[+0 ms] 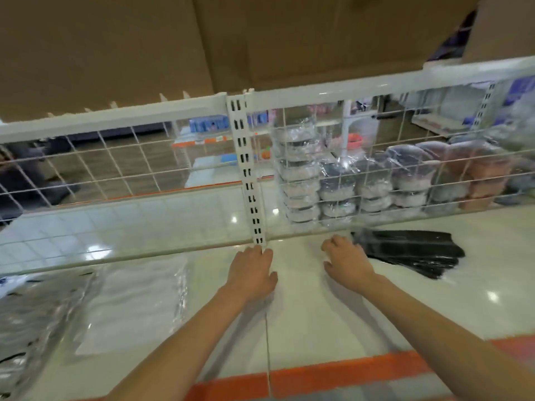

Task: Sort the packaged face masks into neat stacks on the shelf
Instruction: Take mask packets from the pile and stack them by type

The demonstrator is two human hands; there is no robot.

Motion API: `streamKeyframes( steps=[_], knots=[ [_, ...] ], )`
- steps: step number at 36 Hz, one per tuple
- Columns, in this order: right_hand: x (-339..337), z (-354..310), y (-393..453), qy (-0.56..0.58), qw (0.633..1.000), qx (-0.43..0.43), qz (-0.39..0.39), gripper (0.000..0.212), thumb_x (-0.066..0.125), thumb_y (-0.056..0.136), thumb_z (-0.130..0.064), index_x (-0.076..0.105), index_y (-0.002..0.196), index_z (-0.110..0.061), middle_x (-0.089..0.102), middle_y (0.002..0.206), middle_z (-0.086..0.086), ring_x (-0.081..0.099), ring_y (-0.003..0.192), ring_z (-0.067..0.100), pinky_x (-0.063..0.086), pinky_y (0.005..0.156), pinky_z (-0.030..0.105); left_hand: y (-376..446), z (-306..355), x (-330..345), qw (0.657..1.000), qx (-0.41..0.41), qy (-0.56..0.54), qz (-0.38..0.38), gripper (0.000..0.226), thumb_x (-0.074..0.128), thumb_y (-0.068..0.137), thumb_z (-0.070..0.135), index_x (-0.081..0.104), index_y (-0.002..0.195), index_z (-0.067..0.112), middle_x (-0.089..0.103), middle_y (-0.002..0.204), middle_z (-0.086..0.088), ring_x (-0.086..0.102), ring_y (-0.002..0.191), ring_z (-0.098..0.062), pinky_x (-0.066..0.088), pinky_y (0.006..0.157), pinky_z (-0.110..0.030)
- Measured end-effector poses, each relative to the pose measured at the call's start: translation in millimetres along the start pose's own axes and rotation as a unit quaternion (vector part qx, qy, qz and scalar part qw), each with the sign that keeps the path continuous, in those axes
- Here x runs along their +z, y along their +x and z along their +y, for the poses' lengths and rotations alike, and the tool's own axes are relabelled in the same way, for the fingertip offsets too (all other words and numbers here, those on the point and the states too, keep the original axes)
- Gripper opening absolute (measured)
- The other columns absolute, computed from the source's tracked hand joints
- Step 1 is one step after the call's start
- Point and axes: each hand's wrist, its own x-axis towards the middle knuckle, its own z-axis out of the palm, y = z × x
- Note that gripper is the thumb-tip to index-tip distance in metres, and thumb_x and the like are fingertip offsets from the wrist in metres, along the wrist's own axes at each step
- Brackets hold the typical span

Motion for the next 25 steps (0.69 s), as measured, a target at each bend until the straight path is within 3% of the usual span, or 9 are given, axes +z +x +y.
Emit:
streamKeyframes(
  steps=[9,13,16,25],
  knots=[
    [2,86,-10,-0.042,0.995,0.088,0.002,0.047,0.047,0.093,-0.019,0.035,0.138,-0.018,0.034,0.139,0.009,0.032,0.129,0.029,0.029,0.106,0.042,22,80,13,0.998,0.011,-0.057,-0.004,0.039,0.045,0.093,0.036,0.049,0.123,0.012,0.053,0.119,-0.007,0.05,0.109,-0.025,0.038,0.09,-0.034],
    [14,106,-12,-0.017,0.99,0.138,-0.017,0.05,0.048,0.093,-0.027,0.033,0.14,-0.021,0.03,0.146,0.012,0.028,0.133,0.032,0.026,0.109,0.045,26,97,20,0.996,0.012,-0.088,-0.001,0.036,0.045,0.092,0.035,0.05,0.12,0.012,0.053,0.116,-0.007,0.05,0.106,-0.024,0.037,0.089,-0.032],
    [23,110,-13,-0.016,0.991,0.13,0.012,0.045,0.044,0.095,-0.026,0.037,0.139,-0.02,0.043,0.139,0.007,0.036,0.128,0.028,0.032,0.107,0.04,28,102,22,0.992,0.008,-0.126,0.003,0.036,0.046,0.092,0.034,0.051,0.121,0.014,0.053,0.115,-0.005,0.05,0.106,-0.023,0.037,0.089,-0.03],
    [29,109,-11,-0.06,0.994,0.083,0.045,0.035,0.036,0.098,-0.017,0.046,0.131,-0.019,0.046,0.13,0.003,0.039,0.124,0.022,0.033,0.101,0.035,34,114,29,0.982,-0.005,-0.187,0.013,0.034,0.049,0.092,0.033,0.053,0.12,0.015,0.055,0.113,-0.003,0.053,0.104,-0.02,0.04,0.089,-0.028]
  ],
)
